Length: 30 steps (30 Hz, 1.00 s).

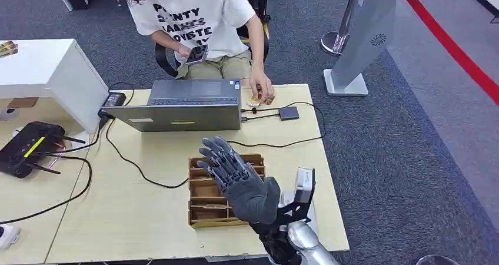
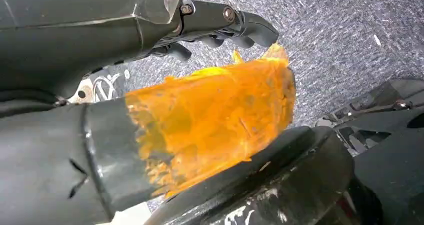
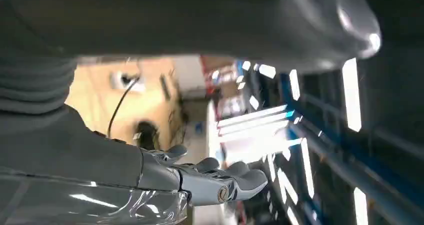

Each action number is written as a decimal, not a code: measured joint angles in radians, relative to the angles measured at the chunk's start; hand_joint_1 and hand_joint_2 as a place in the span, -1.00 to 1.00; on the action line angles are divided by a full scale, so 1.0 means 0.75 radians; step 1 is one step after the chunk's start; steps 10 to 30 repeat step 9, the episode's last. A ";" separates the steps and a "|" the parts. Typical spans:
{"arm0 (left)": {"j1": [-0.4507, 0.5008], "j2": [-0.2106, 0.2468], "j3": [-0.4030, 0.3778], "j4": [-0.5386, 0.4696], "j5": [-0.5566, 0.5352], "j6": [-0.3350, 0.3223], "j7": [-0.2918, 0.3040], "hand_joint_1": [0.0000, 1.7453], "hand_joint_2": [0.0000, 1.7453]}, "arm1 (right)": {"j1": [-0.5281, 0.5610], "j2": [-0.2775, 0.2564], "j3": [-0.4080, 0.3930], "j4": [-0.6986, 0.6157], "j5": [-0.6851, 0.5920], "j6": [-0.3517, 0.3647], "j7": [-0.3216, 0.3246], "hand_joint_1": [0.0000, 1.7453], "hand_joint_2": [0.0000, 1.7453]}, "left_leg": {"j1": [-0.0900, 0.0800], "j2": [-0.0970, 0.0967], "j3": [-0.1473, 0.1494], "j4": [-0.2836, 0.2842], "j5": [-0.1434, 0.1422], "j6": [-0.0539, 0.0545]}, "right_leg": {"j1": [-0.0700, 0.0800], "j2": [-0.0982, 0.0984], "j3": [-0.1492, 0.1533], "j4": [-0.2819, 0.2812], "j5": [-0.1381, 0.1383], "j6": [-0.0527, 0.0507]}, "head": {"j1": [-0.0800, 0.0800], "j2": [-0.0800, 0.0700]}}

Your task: Pass the card to the sensor for recognition and then transmit it.

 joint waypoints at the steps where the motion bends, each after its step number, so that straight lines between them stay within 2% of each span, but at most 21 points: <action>1: 0.000 0.000 0.000 0.000 0.001 0.001 -0.001 -1.00 -1.00 | 0.000 -0.004 0.009 0.000 0.008 0.026 -0.011 -1.00 -1.00 | 0.000 0.000 0.000 0.000 0.000 0.000 | 0.000 0.000 0.000 0.000 0.000 0.000 | 0.000 0.000; 9: 0.000 0.004 0.000 0.000 0.003 -0.001 -0.001 -1.00 -1.00 | -0.013 -0.011 0.046 -0.099 0.042 0.045 -0.005 -1.00 -1.00 | 0.000 0.000 0.000 0.000 0.001 -0.001 | 0.000 -0.001 0.000 0.000 0.000 0.000 | 0.000 0.000; 30: 0.000 0.004 0.000 0.000 0.003 -0.001 -0.001 -1.00 -1.00 | -0.013 -0.011 0.046 -0.099 0.042 0.045 -0.005 -1.00 -1.00 | 0.000 0.000 0.000 0.000 0.001 -0.001 | 0.000 -0.001 0.000 0.000 0.000 0.000 | 0.000 0.000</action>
